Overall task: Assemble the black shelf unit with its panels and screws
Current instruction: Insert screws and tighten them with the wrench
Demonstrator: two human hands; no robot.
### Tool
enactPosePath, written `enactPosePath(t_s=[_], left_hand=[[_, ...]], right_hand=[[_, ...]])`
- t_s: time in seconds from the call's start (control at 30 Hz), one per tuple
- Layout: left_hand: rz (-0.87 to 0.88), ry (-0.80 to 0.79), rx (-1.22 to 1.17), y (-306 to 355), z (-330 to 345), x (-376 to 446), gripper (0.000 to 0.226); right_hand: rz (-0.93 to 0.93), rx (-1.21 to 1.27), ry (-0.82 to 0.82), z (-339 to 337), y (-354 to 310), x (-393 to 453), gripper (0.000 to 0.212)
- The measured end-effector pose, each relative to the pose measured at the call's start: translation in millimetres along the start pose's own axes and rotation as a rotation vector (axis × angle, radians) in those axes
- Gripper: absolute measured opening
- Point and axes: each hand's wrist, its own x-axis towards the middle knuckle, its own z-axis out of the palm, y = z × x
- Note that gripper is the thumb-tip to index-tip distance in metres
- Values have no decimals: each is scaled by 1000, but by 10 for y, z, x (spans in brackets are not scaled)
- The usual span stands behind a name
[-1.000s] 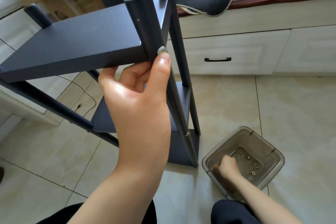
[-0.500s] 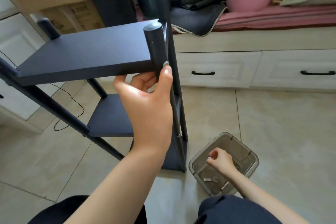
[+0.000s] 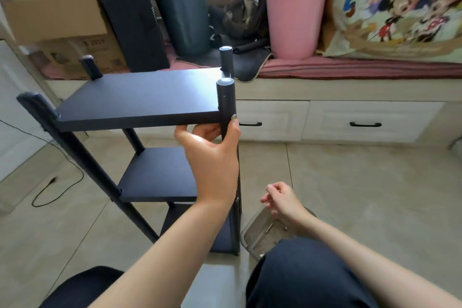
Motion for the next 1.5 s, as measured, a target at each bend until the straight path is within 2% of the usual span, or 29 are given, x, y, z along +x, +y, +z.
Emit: enactPosePath(t_s=[0.13, 0.23, 0.33, 0.47, 0.57, 0.67, 0.9, 1.03, 1.27, 1.43, 1.5], left_hand=[[-28, -32, -8, 19, 61, -88, 58], [-35, -43, -19, 50, 122, -121, 61], [-40, -38, -34, 106, 130, -68, 64], [-17, 24, -30, 191, 51, 136, 61], [-17, 89, -48, 245, -45, 272, 60], [-20, 156, -82, 303, -162, 370, 58], [-33, 320, -140, 560, -766, 698, 58], [-52, 372, -156, 698, -1184, 885, 34], [-129, 437, -238, 781, -1928, 1234, 47], [-145, 537, -272, 759, -2286, 1363, 37], [-147, 584, -294, 738, -2438, 1369, 42]], right_hand=[[-62, 84, -32, -23, -407, -219, 21], [-106, -37, -104, 43, -578, -371, 22], [-49, -80, -181, 81, -583, -456, 22], [18, 44, -242, 147, -546, -461, 18], [-36, 37, -253, 286, -574, -424, 19], [-137, -71, -235, 437, -643, -371, 20], [-257, -171, -214, 949, -893, -275, 23], [-304, -163, -290, 1329, -1041, -352, 24], [-395, -97, -293, 1928, -1250, -397, 19], [-446, -73, -245, 2247, -1324, -354, 18], [-454, -93, -260, 2337, -1331, -333, 19]])
